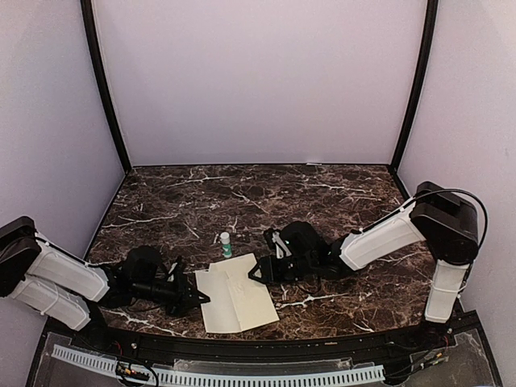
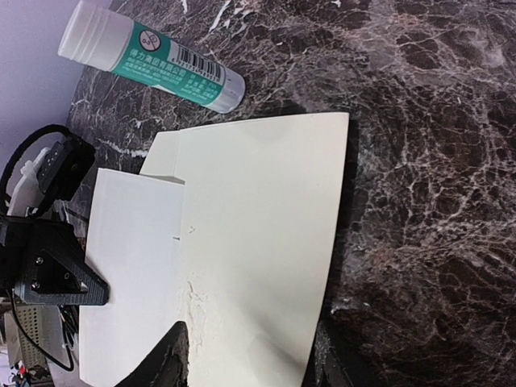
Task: Place the letter into the envelope and seal it
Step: Place the letter in the envelope.
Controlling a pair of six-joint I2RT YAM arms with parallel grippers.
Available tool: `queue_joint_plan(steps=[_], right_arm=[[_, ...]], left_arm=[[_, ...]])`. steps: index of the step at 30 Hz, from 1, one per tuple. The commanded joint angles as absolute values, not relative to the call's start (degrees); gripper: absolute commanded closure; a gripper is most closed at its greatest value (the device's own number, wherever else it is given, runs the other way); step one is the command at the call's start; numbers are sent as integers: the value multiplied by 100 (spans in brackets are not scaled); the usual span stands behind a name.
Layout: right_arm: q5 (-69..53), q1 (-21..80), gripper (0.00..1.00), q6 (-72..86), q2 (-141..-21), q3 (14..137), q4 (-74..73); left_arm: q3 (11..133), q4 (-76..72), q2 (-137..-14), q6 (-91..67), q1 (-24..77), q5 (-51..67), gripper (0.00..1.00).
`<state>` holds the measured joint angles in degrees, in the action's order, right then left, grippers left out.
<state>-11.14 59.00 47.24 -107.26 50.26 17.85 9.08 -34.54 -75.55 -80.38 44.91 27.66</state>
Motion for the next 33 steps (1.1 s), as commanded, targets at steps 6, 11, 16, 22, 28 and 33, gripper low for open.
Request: queue_joint_plan(steps=[6,11,16,22,28,33], right_arm=[[-1302,6026,51,4786,-10940,5045,1662],[-1349,6036,55,4797,-10970,5036,1689],[-1583,6037,57,4977,-10960,4860,2044],[-1907,6035,64,5370,-10916,4562,2700],[-2014,6020,77,5614,-10860,4436,2959],[-2128,6000,84,5805,-10812,4298,3232]], left_arm=[[1007,-3966,-7888,-7955,4405,2743,100],[1056,-4083,-8095,-7875,4378,2740,100],[1065,-4226,-8241,-7857,4368,2829,100],[1055,-4166,-8244,-7820,4367,2844,100],[1022,-4056,-8157,-7781,4355,2823,100],[1018,-4003,-8102,-7758,4351,2830,100]])
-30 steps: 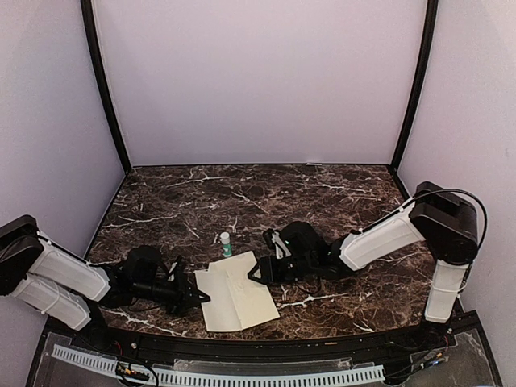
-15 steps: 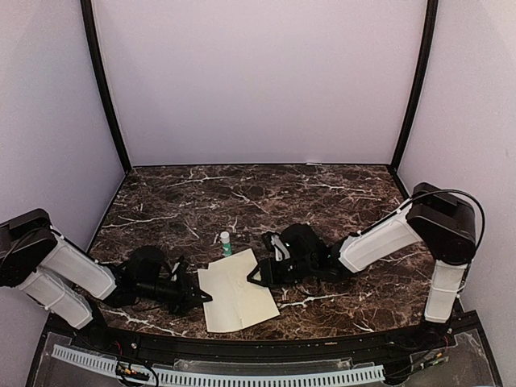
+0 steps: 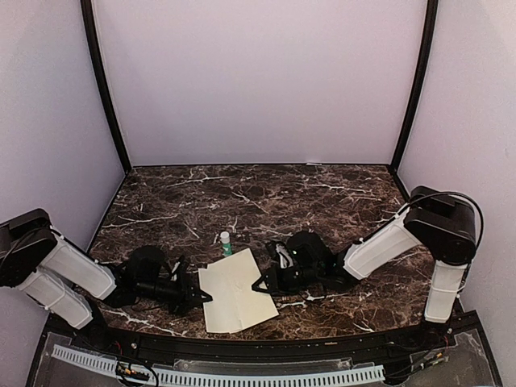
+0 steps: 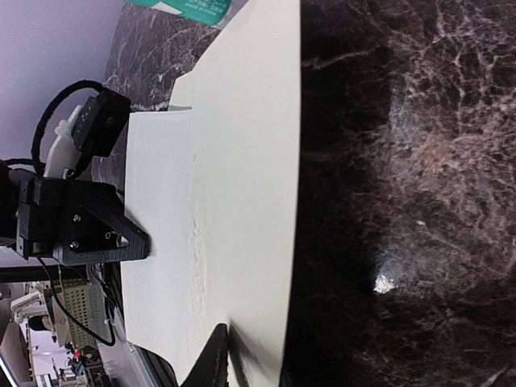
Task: Place the letter into the envelope and seal it
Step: Place the letter in the envelope.
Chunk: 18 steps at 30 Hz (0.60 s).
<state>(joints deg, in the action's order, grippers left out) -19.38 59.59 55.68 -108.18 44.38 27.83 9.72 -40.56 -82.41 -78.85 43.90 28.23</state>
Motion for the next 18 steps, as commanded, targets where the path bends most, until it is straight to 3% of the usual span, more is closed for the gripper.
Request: queue_joint_plan(steps=[1,7,18], right_arm=[[-2141,6000,85,5842,-10804,4279,3275],[-2226,5983,99,6040,-10763,4109,3520],[-2317,5964,100,6170,-10727,4034,3648]], left_arm=[[1019,-3992,-8090,-7738,4346,2821,100],[979,-3989,-8007,-7717,4333,2781,100],[874,-4303,-7973,-7716,4329,2493,100]])
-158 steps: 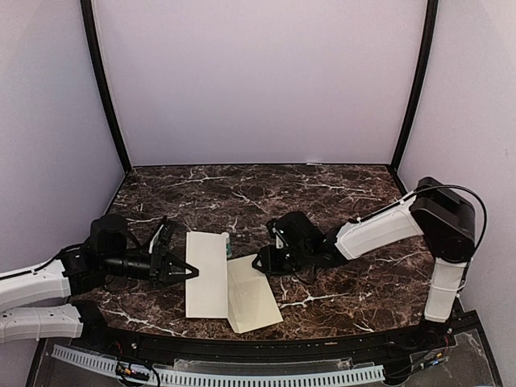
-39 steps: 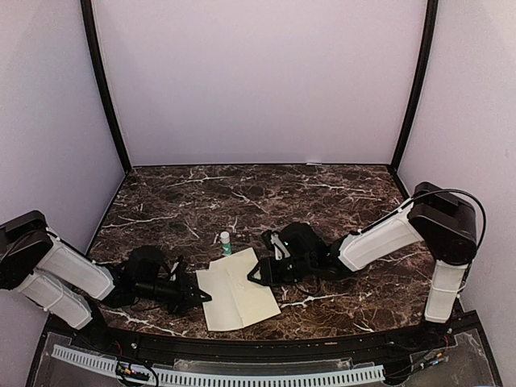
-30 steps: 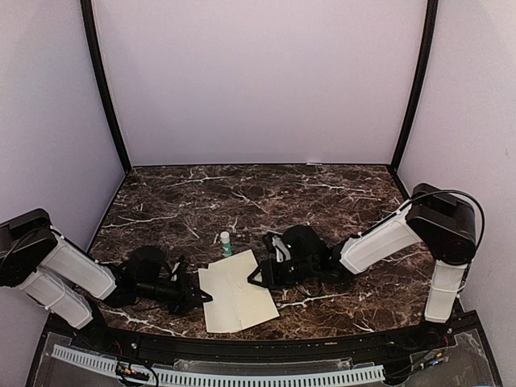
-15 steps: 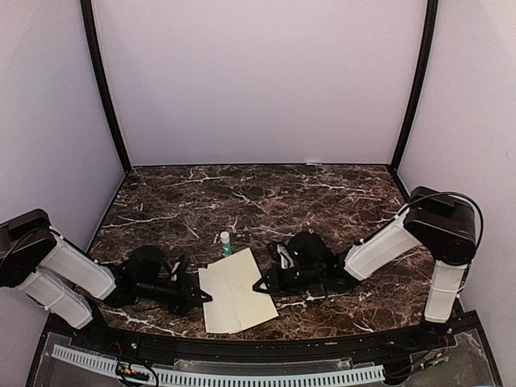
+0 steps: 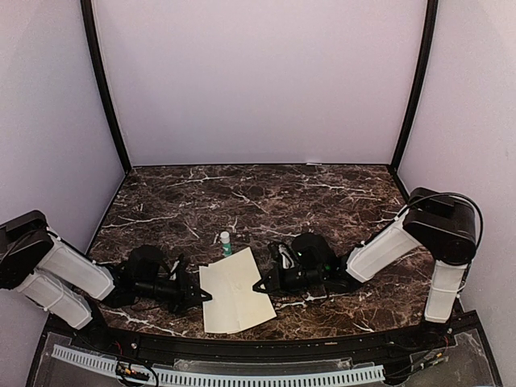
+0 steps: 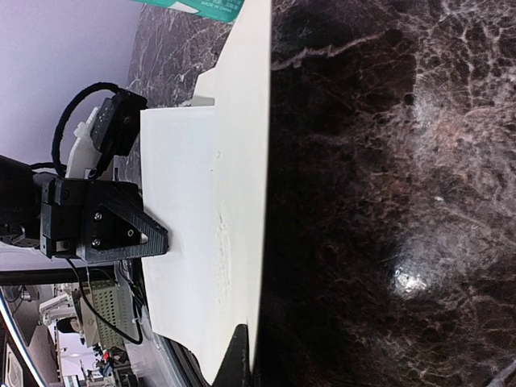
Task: Place the letter into the envelope and seal it
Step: Place the letter in the envelope.
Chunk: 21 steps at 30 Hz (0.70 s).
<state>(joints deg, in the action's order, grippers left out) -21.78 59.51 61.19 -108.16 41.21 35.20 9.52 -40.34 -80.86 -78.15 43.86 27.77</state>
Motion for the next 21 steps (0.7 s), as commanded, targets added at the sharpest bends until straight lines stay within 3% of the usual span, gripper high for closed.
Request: queue_joint_plan(steps=[1,21], right_arm=[[-2316,5965,100,6170,-10719,4034,3633],[-2425,5963,100,6179,-10740,4139,3604]], left_arm=[[868,-4319,-7959,-7712,4331,2410,100],[984,-5139,-8502,-7783,4328,2318,100]])
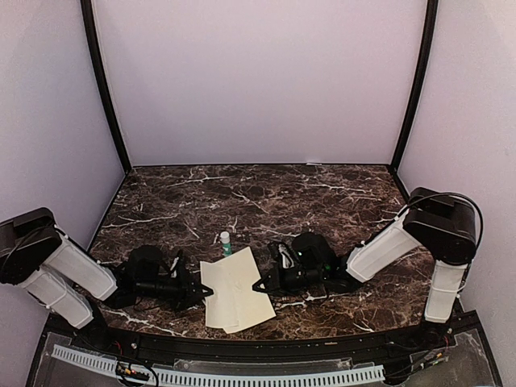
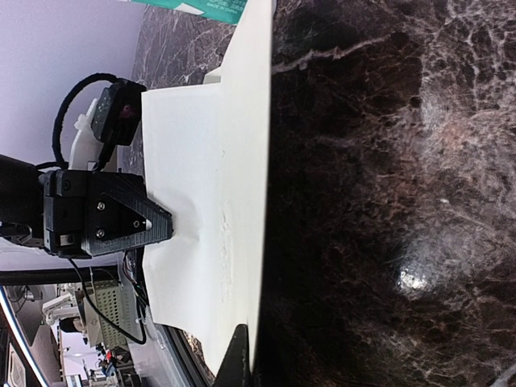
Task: Place the letter into the envelope and seal it
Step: Place the letter in the envelope.
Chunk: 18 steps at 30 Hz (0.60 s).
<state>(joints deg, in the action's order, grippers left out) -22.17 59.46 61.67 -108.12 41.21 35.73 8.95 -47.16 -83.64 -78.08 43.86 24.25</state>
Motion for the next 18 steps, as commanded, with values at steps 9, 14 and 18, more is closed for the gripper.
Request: queue_joint_plan(steps=[9,14,18], right_arm=[[-2427,5963,100,6214,-10744,4156,3640],[-2431,5968,82,6217,-10701,4139,3602],[-2371,5958,78,6216,-10559,4021,3576]], left_arm=[[1017,-5177,-8682,-7807,4338,2423,100],[1096,-4807,-8602,-7636,4334,2439,100],[1070,-4590,-8470,-7560,4336,2354,100]])
